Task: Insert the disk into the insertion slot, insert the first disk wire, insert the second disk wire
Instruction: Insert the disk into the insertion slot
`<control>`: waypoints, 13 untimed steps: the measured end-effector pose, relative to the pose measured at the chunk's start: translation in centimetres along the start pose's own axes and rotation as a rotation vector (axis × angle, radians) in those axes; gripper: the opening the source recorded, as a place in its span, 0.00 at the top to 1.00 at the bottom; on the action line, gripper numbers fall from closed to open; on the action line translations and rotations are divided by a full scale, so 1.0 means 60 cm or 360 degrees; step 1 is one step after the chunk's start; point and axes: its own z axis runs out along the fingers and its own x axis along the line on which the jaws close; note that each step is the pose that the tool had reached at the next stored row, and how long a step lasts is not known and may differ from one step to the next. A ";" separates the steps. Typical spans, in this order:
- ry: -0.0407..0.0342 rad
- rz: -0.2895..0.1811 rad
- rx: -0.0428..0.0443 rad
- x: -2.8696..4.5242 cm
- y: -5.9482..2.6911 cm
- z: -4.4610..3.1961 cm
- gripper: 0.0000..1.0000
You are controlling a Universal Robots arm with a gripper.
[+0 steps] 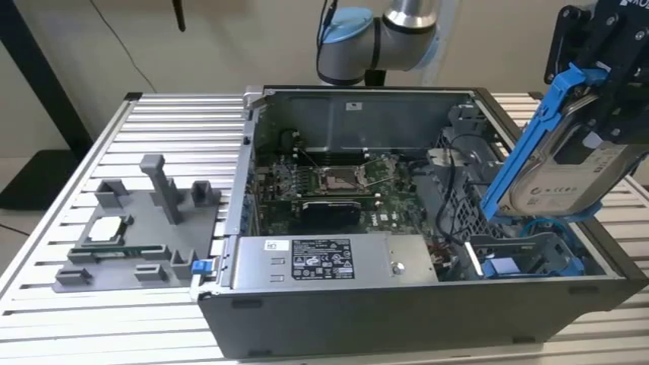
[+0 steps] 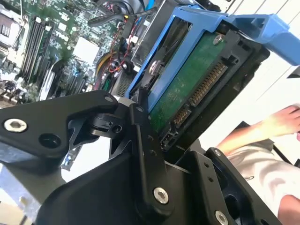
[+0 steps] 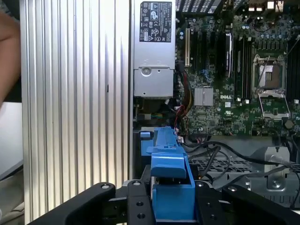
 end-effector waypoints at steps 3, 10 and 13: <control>0.0000 0.0000 0.0000 0.001 0.000 0.004 1.00; -0.0002 0.0000 0.0000 0.003 -0.001 0.015 1.00; -0.0002 0.0000 0.0000 0.004 -0.002 0.020 1.00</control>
